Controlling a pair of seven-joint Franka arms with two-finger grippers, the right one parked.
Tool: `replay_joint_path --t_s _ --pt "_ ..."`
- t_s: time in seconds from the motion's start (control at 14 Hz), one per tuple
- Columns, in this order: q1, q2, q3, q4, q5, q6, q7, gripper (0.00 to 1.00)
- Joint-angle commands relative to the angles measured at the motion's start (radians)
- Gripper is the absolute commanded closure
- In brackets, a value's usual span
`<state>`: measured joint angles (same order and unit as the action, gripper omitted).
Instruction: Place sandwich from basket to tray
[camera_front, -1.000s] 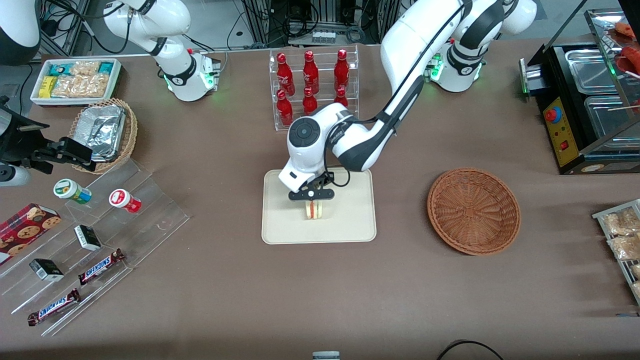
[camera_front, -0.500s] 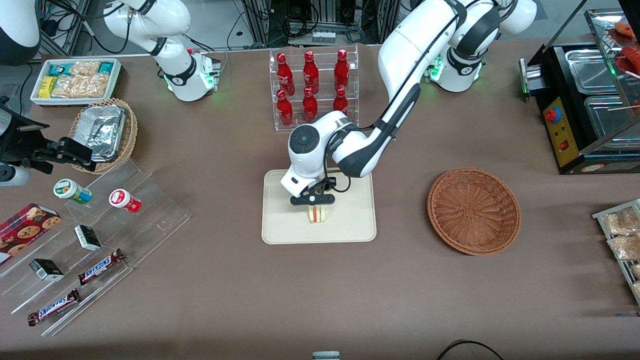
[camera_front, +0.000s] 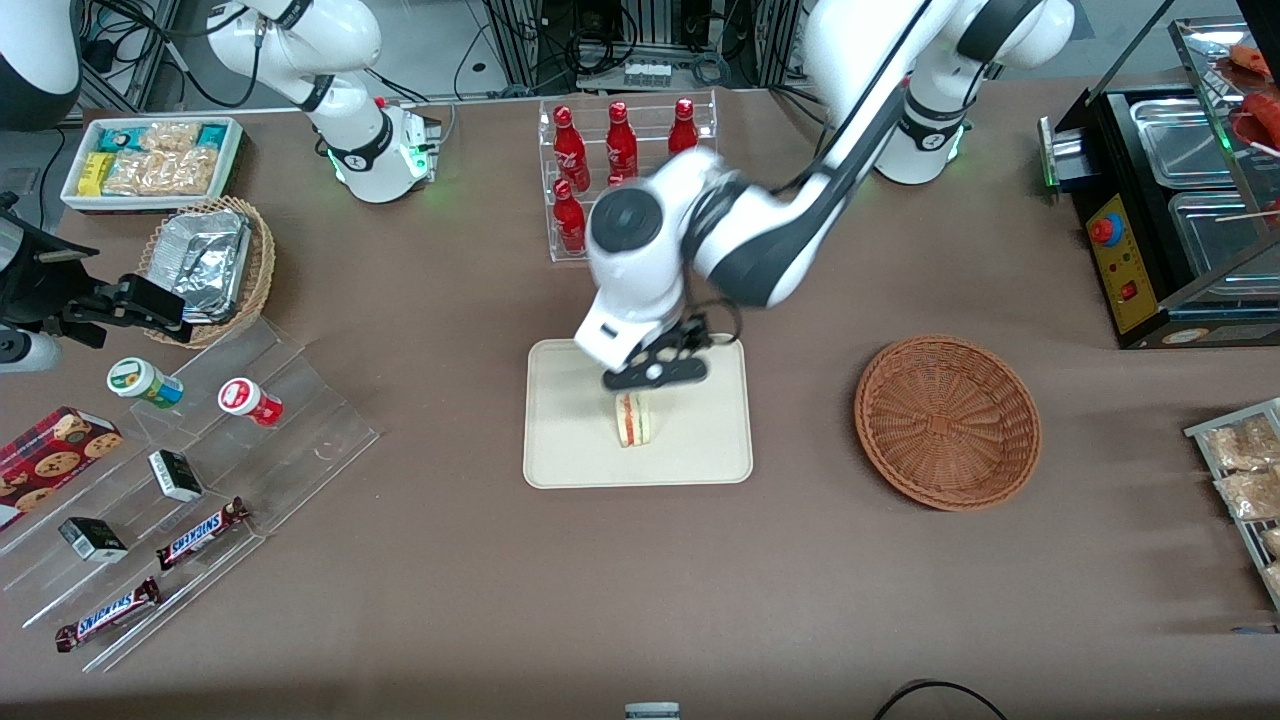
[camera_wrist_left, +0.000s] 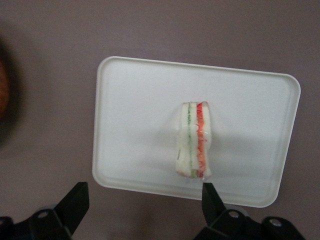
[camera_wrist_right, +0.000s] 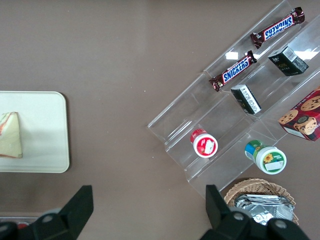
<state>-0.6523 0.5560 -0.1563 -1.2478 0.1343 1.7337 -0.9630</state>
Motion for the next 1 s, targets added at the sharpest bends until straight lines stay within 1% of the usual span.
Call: replay_joint_path --t_s 0.0,0.14,0.36,0.71,0.79,0.93 --pt "0.094 -0.178 0.011 -0.071 -0.042 -0.144 0.029 0.01" --pt "0.189 -0.298 0.012 -0.123 -0.076 -0.222 0.165 0.01" --pt "0.347 -0.424 0.014 -0.176 -0.082 -0.304 0.369 0.01" --pt "0.594 -0.49 0.015 -0.193 -0.082 -0.379 0.727 0.01" --pt "0.649 -0.505 0.015 -0.206 -0.082 -0.379 0.8 0.01" --pt "0.726 -0.537 0.015 -0.242 -0.082 -0.37 0.906 0.01"
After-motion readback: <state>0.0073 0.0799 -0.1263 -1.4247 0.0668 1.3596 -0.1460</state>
